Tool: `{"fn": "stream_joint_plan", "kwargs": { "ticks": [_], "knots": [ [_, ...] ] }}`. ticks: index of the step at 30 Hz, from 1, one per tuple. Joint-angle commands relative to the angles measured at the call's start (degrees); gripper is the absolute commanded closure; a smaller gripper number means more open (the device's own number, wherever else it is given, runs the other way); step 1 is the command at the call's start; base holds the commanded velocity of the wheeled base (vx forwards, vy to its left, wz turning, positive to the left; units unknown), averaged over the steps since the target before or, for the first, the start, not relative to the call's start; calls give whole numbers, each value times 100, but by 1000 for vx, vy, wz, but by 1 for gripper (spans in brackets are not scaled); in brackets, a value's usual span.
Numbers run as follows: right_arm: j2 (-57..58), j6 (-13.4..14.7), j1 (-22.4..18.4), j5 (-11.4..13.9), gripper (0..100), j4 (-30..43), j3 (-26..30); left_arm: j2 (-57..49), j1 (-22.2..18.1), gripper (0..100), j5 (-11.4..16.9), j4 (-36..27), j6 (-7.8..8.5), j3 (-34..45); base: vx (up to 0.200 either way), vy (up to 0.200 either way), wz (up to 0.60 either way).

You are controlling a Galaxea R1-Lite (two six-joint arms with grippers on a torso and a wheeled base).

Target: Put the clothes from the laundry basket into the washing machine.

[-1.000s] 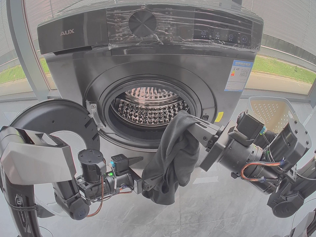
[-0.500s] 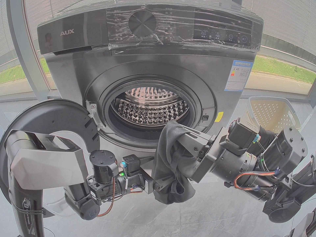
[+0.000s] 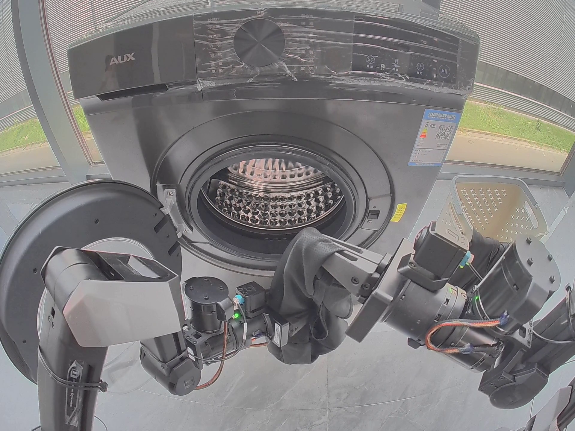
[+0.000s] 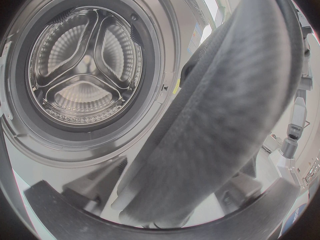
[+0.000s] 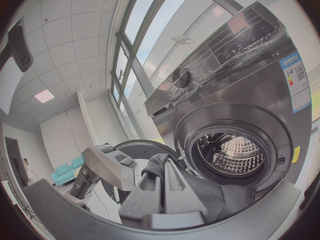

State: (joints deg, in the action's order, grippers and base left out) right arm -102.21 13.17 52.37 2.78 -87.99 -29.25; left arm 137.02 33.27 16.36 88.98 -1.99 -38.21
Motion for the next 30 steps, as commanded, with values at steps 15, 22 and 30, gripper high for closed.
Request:
{"fn": "stream_joint_plan", "kwargs": {
  "ticks": [15, 22, 30],
  "knots": [
    [-467, 2, -1036, -32, 100, 1, -591, -1433, 189, 100, 298, 23, 23, 1228, 0, 0, 0],
    [-977, 98, -1405, -49, 100, -60, -855, -2786, 206, 100, 1273, 23, 49, 2511, 0, 0, 0],
    [-1240, 213, -1414, -58, 100, -60, -749, -3366, 92, 100, 1563, 14, -47, 2696, 0, 0, 0]
  ]
}}
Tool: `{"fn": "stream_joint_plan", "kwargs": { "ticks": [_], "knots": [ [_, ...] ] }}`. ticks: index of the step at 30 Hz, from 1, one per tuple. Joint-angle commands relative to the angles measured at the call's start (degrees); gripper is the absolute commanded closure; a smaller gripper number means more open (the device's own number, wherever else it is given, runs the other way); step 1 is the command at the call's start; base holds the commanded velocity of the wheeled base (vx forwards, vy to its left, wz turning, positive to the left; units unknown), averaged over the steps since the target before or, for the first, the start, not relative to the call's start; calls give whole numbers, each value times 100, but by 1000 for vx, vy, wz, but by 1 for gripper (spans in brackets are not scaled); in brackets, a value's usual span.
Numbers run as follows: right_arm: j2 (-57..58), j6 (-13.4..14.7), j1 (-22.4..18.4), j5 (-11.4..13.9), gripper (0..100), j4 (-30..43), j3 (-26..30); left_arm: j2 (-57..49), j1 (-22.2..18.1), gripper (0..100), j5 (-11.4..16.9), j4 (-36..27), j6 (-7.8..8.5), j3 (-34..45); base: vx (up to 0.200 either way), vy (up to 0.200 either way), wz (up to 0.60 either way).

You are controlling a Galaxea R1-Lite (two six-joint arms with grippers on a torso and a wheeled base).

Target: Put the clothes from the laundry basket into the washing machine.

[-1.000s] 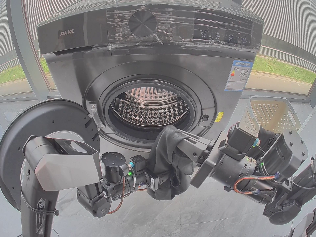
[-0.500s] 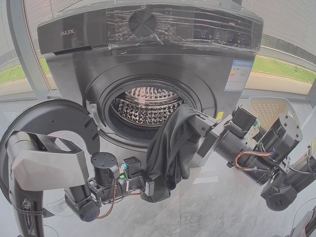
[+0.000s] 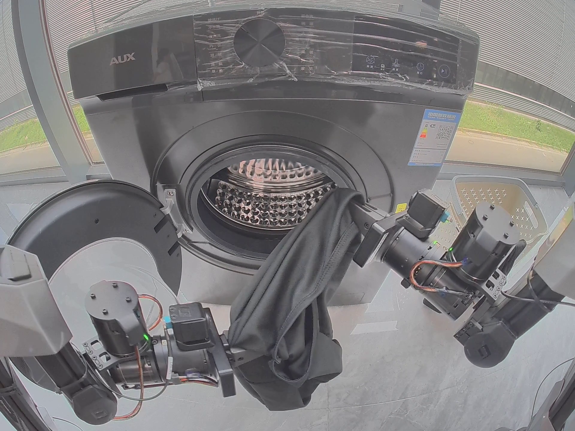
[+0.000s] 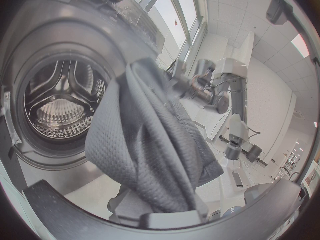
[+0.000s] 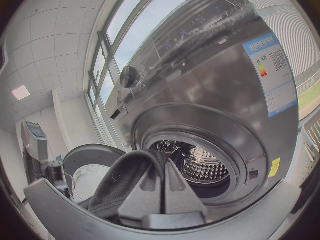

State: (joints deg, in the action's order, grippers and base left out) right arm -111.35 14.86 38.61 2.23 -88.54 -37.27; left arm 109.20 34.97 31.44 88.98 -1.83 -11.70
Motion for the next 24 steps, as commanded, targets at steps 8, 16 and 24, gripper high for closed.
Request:
{"fn": "stream_joint_plan", "kwargs": {
  "ticks": [8, 16, 24],
  "knots": [
    [-502, 52, 15, 102, 100, -5, 633, -602, -377, 100, 11, 14, -63, -254, 0, 0, 0],
    [-414, 43, 200, 313, 0, -5, 1055, -628, -413, 100, -6, 23, -63, -341, 0, 0, 0],
    [-133, -423, 68, 120, 0, -14, 2329, -690, -404, 100, -621, 23, -116, -368, 0, 0, 0]
  ]
}}
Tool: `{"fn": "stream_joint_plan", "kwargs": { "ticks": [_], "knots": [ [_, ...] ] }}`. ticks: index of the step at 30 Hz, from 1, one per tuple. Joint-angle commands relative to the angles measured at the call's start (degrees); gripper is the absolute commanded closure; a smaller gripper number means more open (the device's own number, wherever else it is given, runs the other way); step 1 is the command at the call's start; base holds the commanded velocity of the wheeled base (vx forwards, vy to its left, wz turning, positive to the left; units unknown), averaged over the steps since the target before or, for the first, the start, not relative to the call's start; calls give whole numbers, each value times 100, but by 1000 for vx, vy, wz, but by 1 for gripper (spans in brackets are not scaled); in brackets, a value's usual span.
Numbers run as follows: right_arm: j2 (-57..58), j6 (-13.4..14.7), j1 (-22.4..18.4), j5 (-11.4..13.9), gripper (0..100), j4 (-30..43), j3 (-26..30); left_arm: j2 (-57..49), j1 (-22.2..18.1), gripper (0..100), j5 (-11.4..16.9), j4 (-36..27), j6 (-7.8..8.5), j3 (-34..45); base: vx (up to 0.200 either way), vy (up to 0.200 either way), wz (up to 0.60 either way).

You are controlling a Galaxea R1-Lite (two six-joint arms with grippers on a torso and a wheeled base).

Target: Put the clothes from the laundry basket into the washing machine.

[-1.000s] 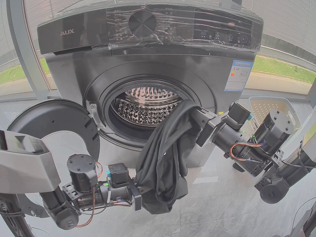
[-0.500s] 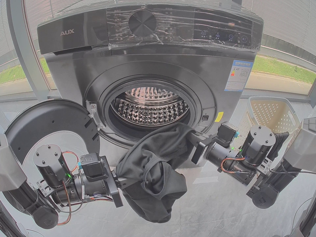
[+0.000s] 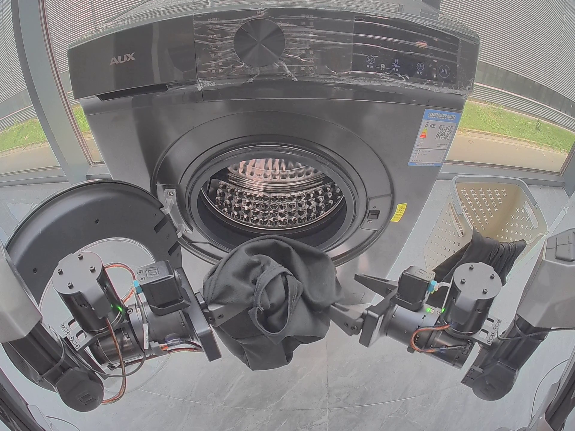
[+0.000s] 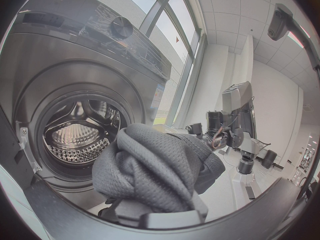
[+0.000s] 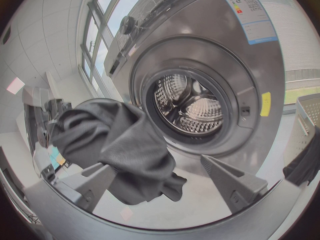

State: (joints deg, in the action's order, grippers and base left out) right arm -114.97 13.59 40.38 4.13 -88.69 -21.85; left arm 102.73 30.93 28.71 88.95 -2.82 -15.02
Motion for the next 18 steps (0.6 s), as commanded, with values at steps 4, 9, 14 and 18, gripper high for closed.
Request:
{"fn": "stream_joint_plan", "kwargs": {
  "ticks": [4, 9, 14, 18],
  "knots": [
    [423, -507, -285, -123, 0, 0, 1024, -34, 45, 100, -920, 17, -17, -89, 0, 0, 0],
    [660, -533, -531, -132, 0, 0, 1095, 28, 133, 100, -1693, 17, 18, -115, 0, 0, 0],
    [669, -533, -794, -132, 0, 0, 1086, 72, 98, 100, -2168, 17, -8, -98, 0, 0, 0],
    [634, -524, -803, -132, 0, 0, 1086, 107, 89, 100, -2194, 17, 62, -71, 0, 0, 0]
  ]
}}
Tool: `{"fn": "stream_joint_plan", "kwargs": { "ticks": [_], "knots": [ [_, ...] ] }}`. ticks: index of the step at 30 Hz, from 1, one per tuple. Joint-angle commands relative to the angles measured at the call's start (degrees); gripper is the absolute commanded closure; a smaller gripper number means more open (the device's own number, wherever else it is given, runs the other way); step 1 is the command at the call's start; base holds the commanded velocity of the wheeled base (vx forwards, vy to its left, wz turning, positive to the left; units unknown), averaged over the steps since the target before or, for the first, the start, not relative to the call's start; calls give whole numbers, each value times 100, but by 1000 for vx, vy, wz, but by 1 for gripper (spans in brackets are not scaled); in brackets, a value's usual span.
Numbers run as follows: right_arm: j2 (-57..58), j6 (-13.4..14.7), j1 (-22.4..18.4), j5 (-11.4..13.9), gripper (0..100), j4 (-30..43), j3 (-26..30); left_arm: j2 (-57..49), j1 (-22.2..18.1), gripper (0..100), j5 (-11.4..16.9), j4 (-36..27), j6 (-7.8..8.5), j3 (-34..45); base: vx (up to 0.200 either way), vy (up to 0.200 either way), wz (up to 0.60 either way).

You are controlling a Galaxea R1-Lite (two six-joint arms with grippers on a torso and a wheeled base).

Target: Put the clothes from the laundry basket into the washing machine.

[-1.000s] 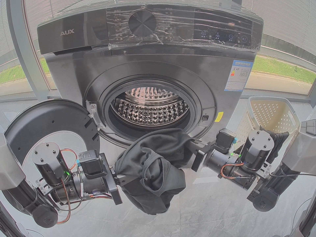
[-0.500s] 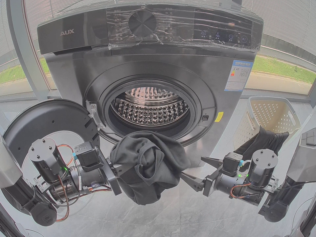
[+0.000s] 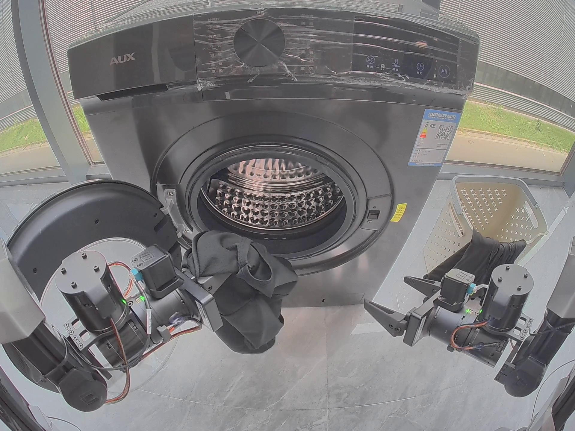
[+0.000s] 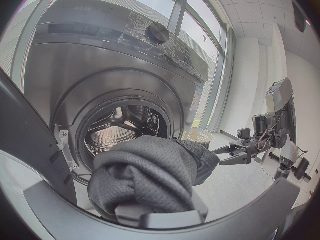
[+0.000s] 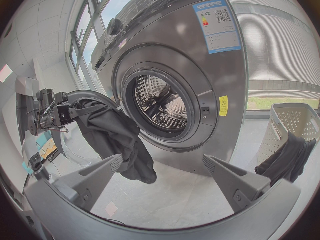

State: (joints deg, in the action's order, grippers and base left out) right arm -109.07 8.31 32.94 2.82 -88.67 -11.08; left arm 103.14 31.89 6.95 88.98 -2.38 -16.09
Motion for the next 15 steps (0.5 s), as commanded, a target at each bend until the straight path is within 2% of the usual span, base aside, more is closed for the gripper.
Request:
{"fn": "stream_joint_plan", "kwargs": {
  "ticks": [1, 9, 14, 15],
  "knots": [
    [44, 12, -60, 0, 0, -1, 1, 65, -25, 100, -27, 14, 27, 62, 0, 0, 0],
    [44, 21, -42, 0, 0, -1, -26, 188, 28, 100, -159, 14, 44, 238, 0, 0, 0],
    [44, 30, 11, 0, 0, -1, -26, 285, -25, 100, -132, 14, 0, 177, 0, 0, 0],
    [44, 30, 11, 0, 0, -1, -26, 294, -25, 100, -132, 14, -8, 168, 200, 0, 0]
  ]
}}
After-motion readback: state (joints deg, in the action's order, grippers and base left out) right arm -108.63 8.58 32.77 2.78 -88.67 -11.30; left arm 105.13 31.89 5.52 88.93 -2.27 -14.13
